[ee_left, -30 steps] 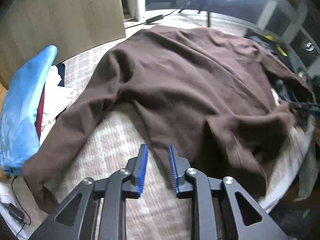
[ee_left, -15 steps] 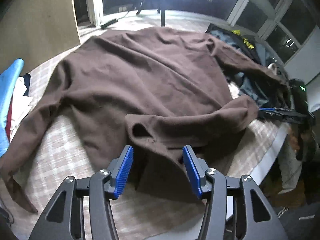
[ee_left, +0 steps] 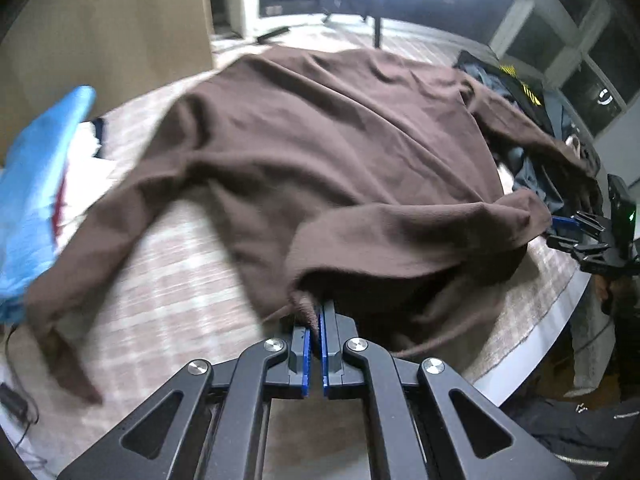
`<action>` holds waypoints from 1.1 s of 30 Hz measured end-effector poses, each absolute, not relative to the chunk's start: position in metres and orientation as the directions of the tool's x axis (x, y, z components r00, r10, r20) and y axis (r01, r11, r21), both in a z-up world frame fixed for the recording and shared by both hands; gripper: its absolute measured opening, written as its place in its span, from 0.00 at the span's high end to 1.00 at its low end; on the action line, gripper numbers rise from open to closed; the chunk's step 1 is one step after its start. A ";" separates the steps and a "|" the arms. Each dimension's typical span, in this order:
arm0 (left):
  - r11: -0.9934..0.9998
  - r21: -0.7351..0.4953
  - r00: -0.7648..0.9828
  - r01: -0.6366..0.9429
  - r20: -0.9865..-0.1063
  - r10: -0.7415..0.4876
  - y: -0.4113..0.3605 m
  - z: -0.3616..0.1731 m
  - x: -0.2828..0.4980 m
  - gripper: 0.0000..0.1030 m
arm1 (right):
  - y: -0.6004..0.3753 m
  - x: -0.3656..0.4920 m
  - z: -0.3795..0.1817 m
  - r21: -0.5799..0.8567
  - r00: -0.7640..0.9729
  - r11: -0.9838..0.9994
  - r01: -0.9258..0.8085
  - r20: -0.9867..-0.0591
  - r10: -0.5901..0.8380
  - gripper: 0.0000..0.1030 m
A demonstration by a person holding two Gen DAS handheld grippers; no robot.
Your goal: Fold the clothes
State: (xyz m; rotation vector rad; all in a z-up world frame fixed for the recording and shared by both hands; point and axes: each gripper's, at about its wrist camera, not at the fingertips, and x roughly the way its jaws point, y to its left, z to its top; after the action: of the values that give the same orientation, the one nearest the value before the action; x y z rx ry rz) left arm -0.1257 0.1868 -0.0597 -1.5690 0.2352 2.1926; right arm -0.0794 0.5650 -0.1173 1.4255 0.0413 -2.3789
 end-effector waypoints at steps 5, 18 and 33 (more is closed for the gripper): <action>-0.904 -0.092 -0.292 -0.417 -0.928 0.230 0.175 -0.051 -0.124 0.97 | 0.539 -0.108 -0.122 0.093 -0.445 -0.916 0.391 -0.852 -0.277 0.54; -0.867 -0.018 -0.375 -0.498 -0.897 0.234 0.142 -0.005 -0.074 0.98 | 0.561 -0.070 -0.035 0.303 -0.452 -0.916 0.262 -0.800 -0.394 0.93; -0.844 -0.142 -0.128 -0.518 -0.962 0.241 0.085 -0.120 -0.019 0.98 | 0.520 0.009 -0.130 0.284 -0.256 -0.959 0.000 -0.927 -0.275 0.96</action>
State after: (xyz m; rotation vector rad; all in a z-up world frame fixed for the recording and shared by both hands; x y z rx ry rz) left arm -0.0192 0.0849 -0.1196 -1.6525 0.3090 2.0158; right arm 0.0093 0.5204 -0.1301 1.7974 -0.3391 -2.3349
